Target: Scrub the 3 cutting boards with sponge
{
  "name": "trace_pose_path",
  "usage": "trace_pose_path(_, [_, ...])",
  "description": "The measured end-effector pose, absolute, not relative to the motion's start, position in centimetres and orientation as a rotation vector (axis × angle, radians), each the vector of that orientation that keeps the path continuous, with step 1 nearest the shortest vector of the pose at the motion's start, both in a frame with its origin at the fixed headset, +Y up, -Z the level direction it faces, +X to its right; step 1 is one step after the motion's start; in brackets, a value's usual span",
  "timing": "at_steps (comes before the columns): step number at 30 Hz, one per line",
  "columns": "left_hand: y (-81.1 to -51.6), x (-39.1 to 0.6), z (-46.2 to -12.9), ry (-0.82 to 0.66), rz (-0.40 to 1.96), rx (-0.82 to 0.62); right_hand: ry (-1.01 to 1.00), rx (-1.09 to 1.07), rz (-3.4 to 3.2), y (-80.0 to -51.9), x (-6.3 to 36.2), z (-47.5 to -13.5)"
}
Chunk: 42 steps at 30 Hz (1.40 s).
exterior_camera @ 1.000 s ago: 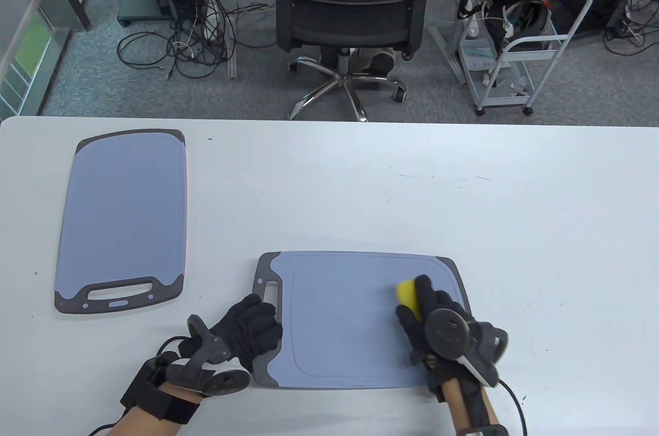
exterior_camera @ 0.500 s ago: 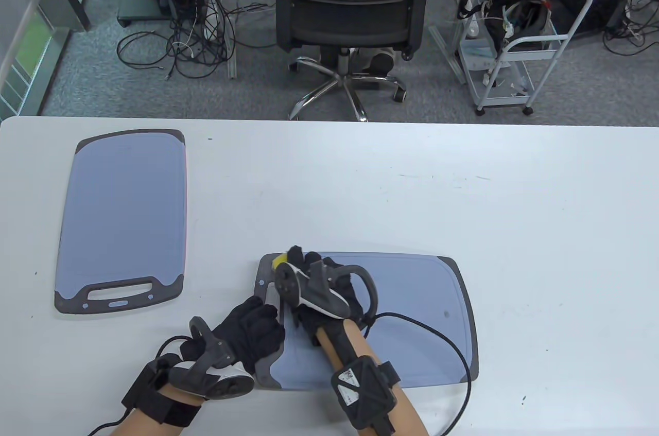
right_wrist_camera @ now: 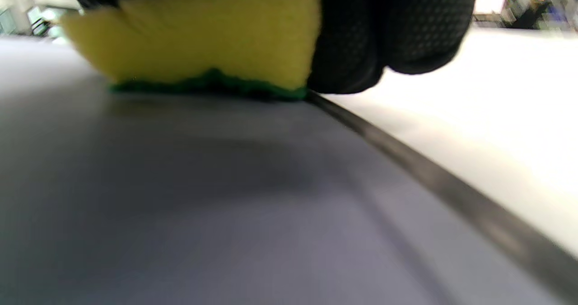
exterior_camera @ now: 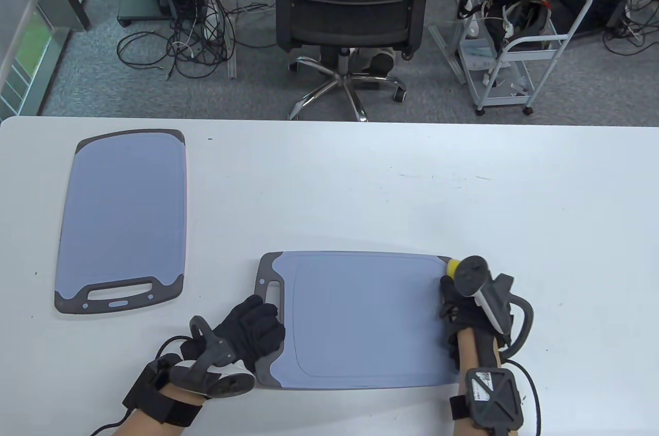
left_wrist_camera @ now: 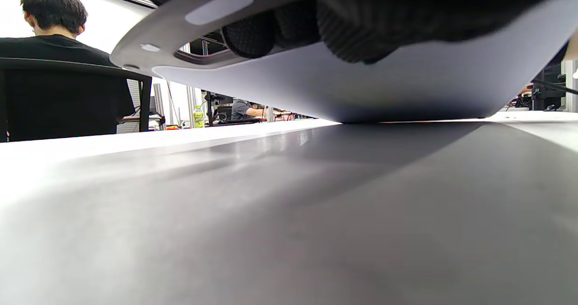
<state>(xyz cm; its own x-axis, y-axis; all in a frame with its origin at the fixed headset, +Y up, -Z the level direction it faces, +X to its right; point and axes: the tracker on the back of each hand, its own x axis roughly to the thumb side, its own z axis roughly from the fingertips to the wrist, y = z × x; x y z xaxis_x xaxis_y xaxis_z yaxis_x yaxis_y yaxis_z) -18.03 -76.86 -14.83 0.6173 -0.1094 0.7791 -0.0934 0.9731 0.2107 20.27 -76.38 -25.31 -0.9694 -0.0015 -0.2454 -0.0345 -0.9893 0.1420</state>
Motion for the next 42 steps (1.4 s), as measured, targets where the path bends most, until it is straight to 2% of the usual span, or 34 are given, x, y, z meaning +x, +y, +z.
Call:
trace_pose_path(3, [-76.9,-17.9,-14.7,-0.909,-0.016,0.245,0.187,0.024,3.033,-75.4,12.8,-25.2])
trace_pose_path(5, [-76.9,-17.9,-14.7,-0.910,-0.020,0.247,0.194,0.402,2.986,-74.4,5.8,-23.7])
trace_pose_path(8, [-76.9,-17.9,-14.7,-0.909,-0.018,0.249,0.155,0.815,2.949,-73.3,-0.7,-20.8])
trace_pose_path(9, [-76.8,-17.9,-14.6,-0.910,-0.018,0.250,0.142,0.858,2.949,-73.2,-1.5,-20.4])
trace_pose_path(12, [-76.8,-17.8,-14.6,-0.911,-0.022,0.254,0.143,0.780,3.003,-73.4,-0.1,-20.7])
trace_pose_path(13, [-76.8,-17.8,-14.6,-0.911,-0.020,0.251,0.149,0.665,3.016,-73.7,1.5,-21.1])
trace_pose_path(17, [-76.8,-17.9,-14.8,-0.906,-0.001,0.235,0.210,0.224,3.103,-75.1,10.5,-22.5])
trace_pose_path(22, [-76.8,-17.9,-14.8,-0.903,0.002,0.236,0.221,-0.379,3.124,-77.1,23.0,-21.1])
trace_pose_path(24, [-76.8,-17.8,-14.7,-0.903,0.005,0.244,0.243,-0.477,3.029,-77.4,25.2,-20.6])
trace_pose_path(27, [-76.8,-17.8,-14.8,-0.898,0.010,0.240,0.204,-0.373,3.062,-77.3,23.1,-21.0])
trace_pose_path(31, [-76.8,-17.8,-14.8,-0.899,0.011,0.236,0.187,0.154,3.063,-76.1,13.9,-21.1])
trace_pose_path(33, [-76.8,-17.9,-14.8,-0.899,0.007,0.234,0.184,0.510,3.005,-75.1,6.8,-19.8])
trace_pose_path(35, [-76.8,-17.8,-14.7,-0.901,0.003,0.236,0.167,0.832,2.985,-74.2,2.0,-18.3])
trace_pose_path(37, [-76.9,-17.9,-14.8,-0.904,0.008,0.237,0.123,0.968,2.951,-73.8,-0.5,-16.9])
trace_pose_path(40, [-76.9,-17.9,-14.8,-0.905,0.013,0.238,0.081,0.923,3.069,-74.2,0.6,-16.9])
trace_pose_path(42, [-76.9,-17.9,-14.8,-0.904,0.015,0.235,0.143,0.678,3.075,-74.8,4.0,-17.9])
